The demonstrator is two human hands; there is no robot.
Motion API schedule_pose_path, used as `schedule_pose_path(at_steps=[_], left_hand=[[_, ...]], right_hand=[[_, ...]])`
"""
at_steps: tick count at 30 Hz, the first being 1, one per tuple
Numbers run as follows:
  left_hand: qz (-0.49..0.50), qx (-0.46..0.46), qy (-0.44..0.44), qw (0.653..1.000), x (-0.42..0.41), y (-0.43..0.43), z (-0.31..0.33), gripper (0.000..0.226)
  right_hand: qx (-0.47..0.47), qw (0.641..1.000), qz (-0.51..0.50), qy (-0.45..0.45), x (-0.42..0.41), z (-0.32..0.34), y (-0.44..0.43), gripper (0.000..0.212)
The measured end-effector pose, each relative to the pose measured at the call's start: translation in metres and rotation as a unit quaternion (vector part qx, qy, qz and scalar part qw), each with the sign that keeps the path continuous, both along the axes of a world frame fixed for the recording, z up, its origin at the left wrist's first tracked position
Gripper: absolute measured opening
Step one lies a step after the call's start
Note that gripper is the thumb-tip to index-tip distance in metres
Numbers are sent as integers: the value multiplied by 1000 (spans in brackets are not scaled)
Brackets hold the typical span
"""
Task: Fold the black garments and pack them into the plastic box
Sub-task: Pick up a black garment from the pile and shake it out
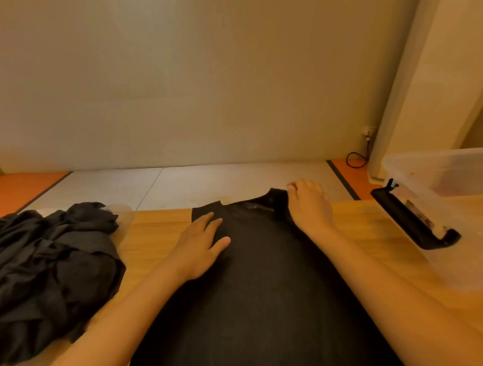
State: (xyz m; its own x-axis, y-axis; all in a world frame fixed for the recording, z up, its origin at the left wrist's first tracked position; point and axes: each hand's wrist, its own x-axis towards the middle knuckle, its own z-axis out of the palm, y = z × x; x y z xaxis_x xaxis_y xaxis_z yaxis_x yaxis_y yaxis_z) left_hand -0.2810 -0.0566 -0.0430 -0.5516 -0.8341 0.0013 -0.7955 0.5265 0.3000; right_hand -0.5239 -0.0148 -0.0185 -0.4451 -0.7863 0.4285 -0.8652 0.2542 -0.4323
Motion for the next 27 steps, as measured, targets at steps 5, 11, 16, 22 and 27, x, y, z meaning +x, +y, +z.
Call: schedule_pose_path(at_steps=[5,11,16,22,27], left_hand=[[-6,19,-60,998,2,36,-9,63],[-5,17,-49,999,8,48,-7,66],[10,5,-106,994,5,67,-17,70],[18,-28,-99,994,2,48,-26,68],[12,-34,-99,994,-9,5,-29,68]], right_hand=[[-11,958,-96,-272,-33,24,-3,11],[123,968,81,-204,18,21,44,31],[316,939,123,58,60,-20,90,60],[315,938,113,91,41,-48,79,60],[305,941,108,97,26,-51,42,60]])
